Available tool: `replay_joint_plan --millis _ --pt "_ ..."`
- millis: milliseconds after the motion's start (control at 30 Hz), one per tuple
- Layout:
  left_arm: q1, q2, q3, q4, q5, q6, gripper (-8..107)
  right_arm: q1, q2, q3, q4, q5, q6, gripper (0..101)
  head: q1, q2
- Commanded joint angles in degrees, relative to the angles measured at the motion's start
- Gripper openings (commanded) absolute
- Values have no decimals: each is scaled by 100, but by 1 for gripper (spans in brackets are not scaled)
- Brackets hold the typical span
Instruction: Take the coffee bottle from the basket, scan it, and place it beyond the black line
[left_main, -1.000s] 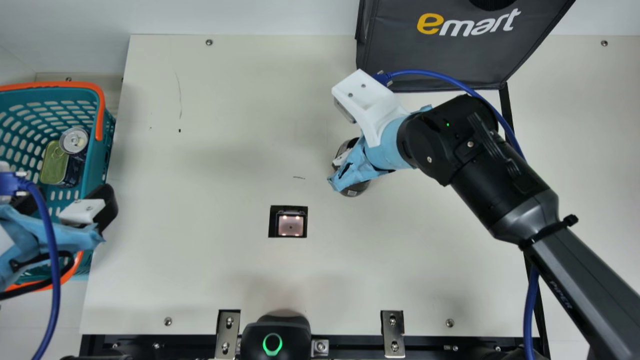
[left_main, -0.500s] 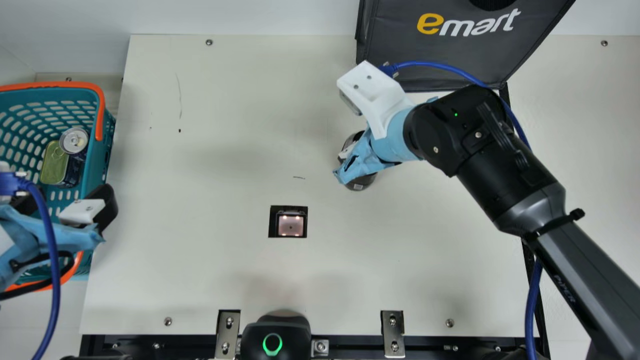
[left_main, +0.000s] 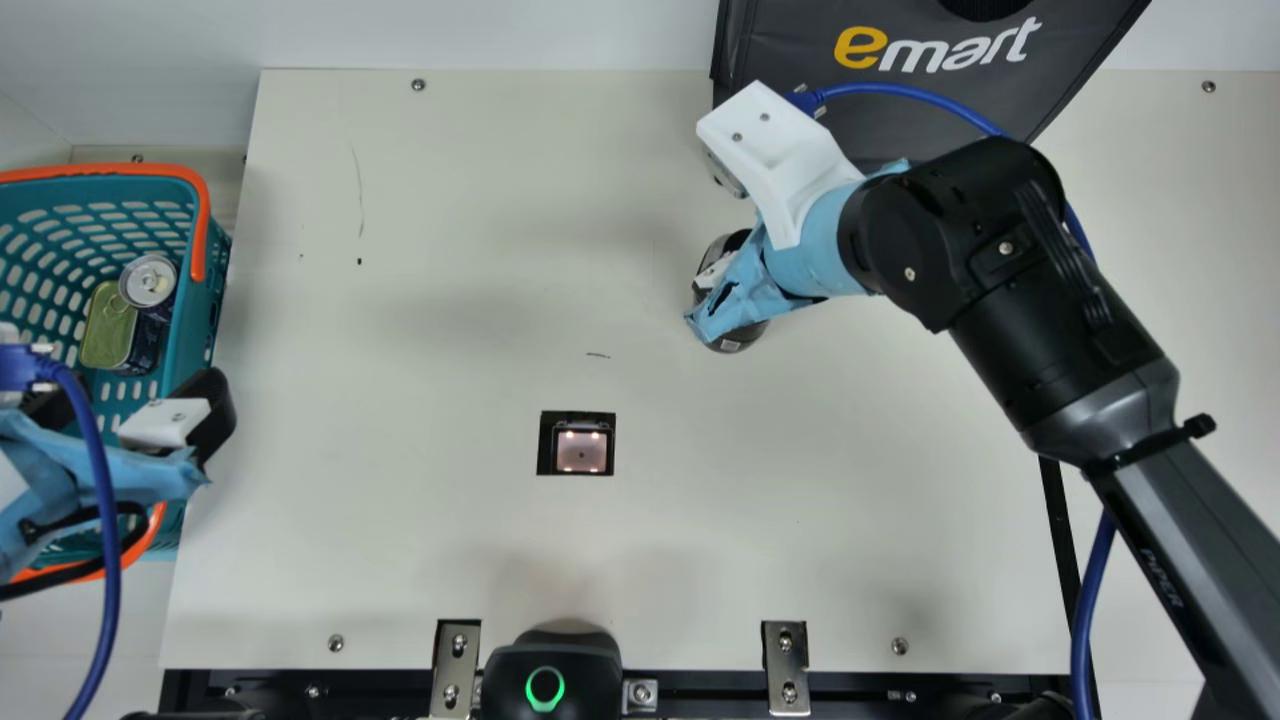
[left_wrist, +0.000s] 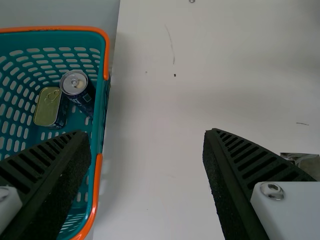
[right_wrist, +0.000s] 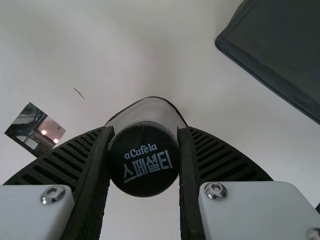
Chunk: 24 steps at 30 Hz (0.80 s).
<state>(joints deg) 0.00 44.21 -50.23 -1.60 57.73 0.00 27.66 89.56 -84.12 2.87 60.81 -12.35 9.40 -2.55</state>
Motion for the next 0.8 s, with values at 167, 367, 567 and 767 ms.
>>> replay_joint_plan --millis 167,367,567,767 --pt "0 0 0 0 0 0 90 -62 -42 -58 -7 30 -34 0 -148 -1105" --pt "0 0 0 0 0 0 90 -97 -77 -67 -4 51 -47 0 -148 -1903" --pt "0 0 0 0 0 0 90 -128 -111 -66 10 69 -72 0 -148 -1903" --pt "0 0 0 0 0 0 90 -186 -145 -68 14 97 -111 0 -148 -1903"
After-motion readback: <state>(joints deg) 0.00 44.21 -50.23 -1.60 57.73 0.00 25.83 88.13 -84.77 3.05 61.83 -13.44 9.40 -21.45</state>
